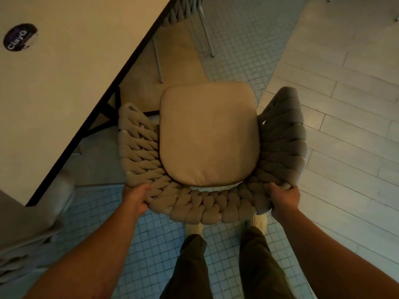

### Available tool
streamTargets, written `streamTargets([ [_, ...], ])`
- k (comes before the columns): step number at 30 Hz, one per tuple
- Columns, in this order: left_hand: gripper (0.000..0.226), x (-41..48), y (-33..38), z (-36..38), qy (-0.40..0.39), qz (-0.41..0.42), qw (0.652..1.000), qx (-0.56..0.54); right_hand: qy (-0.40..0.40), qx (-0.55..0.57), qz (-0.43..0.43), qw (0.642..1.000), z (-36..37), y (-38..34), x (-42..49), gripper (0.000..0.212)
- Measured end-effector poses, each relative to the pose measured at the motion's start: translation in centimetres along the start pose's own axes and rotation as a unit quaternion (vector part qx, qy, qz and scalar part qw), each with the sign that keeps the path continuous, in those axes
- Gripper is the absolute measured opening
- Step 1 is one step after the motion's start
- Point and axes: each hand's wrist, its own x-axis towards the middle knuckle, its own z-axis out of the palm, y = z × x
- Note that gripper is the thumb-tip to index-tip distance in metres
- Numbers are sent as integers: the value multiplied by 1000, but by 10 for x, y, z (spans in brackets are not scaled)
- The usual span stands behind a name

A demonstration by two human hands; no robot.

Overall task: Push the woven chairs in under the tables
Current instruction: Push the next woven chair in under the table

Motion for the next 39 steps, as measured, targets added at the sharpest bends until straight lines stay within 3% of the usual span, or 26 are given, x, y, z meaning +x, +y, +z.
streamTargets([
  [28,53,-55,-54,37,33,-17,995,-92,-72,-103,-33,992,-16,-62,65,55],
  [39,58,-88,-70,52,92,-35,990,-97,-102,-153,-7,983,-18,-75,62,59],
])
